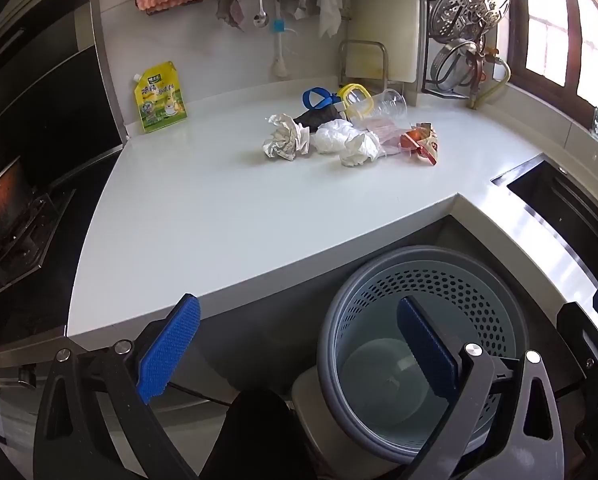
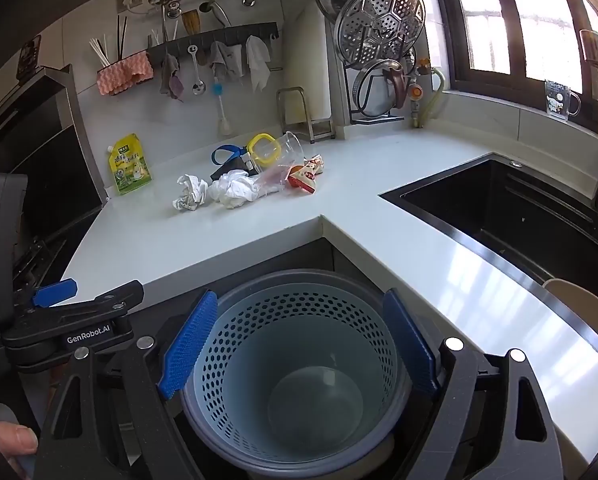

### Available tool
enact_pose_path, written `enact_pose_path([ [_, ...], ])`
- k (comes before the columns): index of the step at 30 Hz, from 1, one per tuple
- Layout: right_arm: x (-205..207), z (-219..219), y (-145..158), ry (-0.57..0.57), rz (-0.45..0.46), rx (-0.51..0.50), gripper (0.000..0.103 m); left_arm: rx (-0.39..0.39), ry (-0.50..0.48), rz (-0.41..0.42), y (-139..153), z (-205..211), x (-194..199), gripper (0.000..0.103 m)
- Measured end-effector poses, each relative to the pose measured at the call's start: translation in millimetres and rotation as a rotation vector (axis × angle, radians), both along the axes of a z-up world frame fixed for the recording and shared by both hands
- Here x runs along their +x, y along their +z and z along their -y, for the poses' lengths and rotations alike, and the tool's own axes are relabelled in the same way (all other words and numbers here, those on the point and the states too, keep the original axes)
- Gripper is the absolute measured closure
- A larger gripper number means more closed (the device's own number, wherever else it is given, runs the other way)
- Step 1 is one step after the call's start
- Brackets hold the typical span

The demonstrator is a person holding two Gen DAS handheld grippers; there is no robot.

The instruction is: Collect trash

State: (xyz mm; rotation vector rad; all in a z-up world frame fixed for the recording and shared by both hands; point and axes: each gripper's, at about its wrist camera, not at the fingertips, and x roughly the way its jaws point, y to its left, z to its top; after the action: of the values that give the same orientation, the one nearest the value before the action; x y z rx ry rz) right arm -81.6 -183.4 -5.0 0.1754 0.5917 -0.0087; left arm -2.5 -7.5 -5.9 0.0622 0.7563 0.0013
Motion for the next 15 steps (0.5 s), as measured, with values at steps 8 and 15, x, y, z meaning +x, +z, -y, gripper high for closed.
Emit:
enact_pose_path([
  [8,-2.3,1.2,4.2,0.0,0.005,-0.004,0.022,0.0,-0.006,0.006,-0.3,1.5,-3.4,0.006],
  [15,-2.5,0.8,5.6,0.0,0.01,-0.007,0.022,0.001,-0.005,0.011,1.9,1.9,-3.8,0.006],
])
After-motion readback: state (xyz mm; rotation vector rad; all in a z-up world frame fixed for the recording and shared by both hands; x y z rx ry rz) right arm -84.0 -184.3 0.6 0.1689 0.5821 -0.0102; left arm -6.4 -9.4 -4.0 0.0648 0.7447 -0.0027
